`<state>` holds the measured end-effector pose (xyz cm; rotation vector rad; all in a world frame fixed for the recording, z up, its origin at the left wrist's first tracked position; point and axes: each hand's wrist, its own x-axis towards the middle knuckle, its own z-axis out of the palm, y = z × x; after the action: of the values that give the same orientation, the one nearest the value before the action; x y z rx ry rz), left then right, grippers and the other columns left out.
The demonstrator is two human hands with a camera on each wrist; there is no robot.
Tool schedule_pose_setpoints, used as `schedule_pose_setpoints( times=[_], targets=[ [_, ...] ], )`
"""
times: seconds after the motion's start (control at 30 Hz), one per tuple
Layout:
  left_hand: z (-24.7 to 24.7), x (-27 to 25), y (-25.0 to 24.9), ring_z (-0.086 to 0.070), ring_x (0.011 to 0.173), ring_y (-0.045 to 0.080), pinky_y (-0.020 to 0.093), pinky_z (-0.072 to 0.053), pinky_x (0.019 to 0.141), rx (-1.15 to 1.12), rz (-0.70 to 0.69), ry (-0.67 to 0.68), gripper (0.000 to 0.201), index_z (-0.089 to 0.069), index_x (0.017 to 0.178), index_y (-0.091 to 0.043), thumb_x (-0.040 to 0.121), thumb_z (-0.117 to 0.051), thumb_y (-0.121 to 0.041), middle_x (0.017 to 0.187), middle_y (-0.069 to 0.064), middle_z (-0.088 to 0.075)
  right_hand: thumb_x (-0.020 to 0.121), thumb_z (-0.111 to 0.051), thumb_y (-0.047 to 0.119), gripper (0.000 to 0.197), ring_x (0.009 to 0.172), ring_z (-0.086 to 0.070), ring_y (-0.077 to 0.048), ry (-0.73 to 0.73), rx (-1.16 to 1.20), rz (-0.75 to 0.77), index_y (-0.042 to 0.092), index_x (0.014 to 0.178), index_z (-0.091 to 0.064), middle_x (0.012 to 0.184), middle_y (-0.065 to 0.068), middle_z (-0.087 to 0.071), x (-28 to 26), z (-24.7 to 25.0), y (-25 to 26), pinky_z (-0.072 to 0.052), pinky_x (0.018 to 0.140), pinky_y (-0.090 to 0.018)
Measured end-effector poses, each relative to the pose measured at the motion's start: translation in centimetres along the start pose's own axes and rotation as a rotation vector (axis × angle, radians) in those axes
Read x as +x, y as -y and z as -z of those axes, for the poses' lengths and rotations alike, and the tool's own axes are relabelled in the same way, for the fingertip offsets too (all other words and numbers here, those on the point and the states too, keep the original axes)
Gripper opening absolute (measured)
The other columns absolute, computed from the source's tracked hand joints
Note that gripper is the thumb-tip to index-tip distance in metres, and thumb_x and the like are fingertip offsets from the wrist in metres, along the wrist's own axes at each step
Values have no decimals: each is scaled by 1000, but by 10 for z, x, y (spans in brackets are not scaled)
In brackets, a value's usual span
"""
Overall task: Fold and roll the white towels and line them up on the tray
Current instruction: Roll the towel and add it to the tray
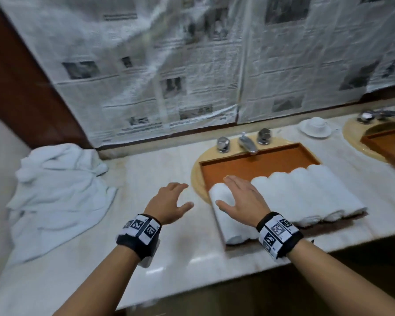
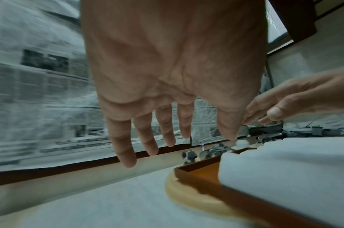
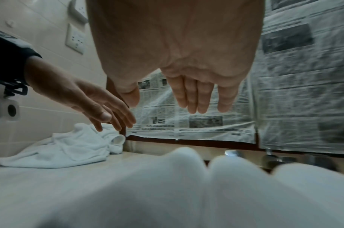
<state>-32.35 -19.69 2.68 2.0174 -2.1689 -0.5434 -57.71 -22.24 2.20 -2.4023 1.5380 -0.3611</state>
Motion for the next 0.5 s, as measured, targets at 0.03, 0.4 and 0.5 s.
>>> schedule_pose_setpoints(
  times=[0.03, 0.4, 0.5],
  targets=[
    [3, -12, 18, -37, 137, 20, 41, -40, 107, 12, 27, -6, 66, -35, 150, -32, 93, -53, -60, 154, -6, -34, 86, -40, 67, 83, 145, -27, -19, 2, 3, 22, 16, 150, -33, 157, -3, -32, 4, -7, 20, -19, 120, -36],
    [35, -107, 167, -38, 136, 23, 42, -41, 106, -34, 277, -73, 63, -36, 149, -31, 93, -54, -56, 154, -5, -35, 93, -48, 58, 76, 146, -24, -17, 122, 14, 208, 17, 153, -27, 160, -1, -26, 44, -69, 182, -17, 120, -32],
    [43, -114, 195, -38, 136, 24, 43, -40, 107, -53, 339, -87, 64, -36, 149, -30, 93, -55, -55, 154, -4, -35, 93, -48, 59, 76, 145, -25, -18, 149, 8, 264, 16, 153, -27, 159, -2, -27, 64, -79, 211, -18, 120, -32]
  ],
)
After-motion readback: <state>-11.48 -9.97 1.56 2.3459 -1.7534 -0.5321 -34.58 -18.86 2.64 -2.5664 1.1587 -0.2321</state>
